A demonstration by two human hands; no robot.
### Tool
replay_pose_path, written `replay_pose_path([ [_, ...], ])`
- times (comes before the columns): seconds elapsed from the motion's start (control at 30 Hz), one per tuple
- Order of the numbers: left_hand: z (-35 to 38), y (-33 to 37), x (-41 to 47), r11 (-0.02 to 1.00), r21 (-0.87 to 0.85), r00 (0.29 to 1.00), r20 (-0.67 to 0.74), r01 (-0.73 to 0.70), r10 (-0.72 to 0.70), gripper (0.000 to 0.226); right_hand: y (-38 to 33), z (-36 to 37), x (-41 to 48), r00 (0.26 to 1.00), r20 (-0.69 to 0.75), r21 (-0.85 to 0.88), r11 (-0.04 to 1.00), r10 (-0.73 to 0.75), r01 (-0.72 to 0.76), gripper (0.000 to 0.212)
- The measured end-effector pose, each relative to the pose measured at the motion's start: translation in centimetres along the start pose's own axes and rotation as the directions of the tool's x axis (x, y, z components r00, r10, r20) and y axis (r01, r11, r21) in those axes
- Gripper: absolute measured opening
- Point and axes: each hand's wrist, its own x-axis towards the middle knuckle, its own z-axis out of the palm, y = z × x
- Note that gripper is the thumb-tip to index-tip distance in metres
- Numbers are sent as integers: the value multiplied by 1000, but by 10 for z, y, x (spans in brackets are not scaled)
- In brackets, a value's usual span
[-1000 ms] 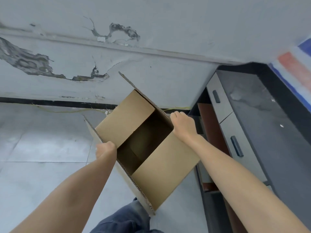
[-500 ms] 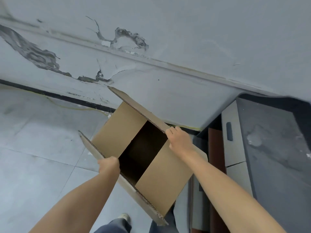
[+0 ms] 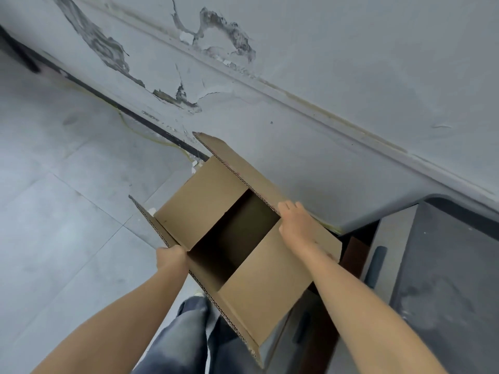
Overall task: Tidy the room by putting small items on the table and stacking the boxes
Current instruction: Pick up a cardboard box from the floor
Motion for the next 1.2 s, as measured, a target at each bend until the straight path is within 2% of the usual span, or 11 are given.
replay_pose_path([
  [0.07, 21, -9, 0, 997, -69, 1000, 5, 17, -17, 13, 21, 10, 10, 981, 38, 126, 972, 193, -196, 25],
  [0.13, 39, -19, 0, 997, -71, 1000, 0, 17, -17, 13, 40, 23, 15, 951, 117, 165, 939, 286, -302, 27],
  [0.4, 88, -50, -5, 994, -90, 996, -53, 66, -71, 18, 90, 37, 16, 953, 161, 159, 946, 258, -283, 24],
  [0.67, 125, -26, -10, 995, -94, 998, -52, 32, -37, 19, 130, 42, 44, 950, 157, 158, 942, 271, -295, 25],
  [0.77, 146, -18, -5, 991, -119, 997, -48, 54, -60, 18, 144, 47, 55, 938, 201, 146, 938, 284, -315, 25],
  [0.9, 184, -22, -8, 994, -88, 995, 88, 59, -51, 17, 150, 60, 55, 908, 313, 140, 933, 277, -332, 29],
  [0.97, 205, -30, -12, 993, -71, 981, 176, 93, -79, 27, 145, 67, 45, 922, 311, 116, 953, 232, -279, 34],
  [1.03, 221, -34, -14, 991, -41, 967, 226, 127, -114, 19, 141, 77, 35, 920, 319, 116, 954, 226, -275, 38],
  [1.1, 228, -29, -11, 989, -24, 961, 241, 144, -134, 19, 140, 89, 22, 882, 385, 77, 942, 273, -325, 40],
  [1.17, 228, -18, -7, 979, -51, 925, 341, 197, -169, 12, 138, 103, 4, 807, 493, 22, 923, 325, -385, 42],
  [1.2, 228, -14, -5, 974, -62, 896, 410, 216, -172, 25, 135, 110, -6, 760, 556, -2, 915, 336, -403, 44],
])
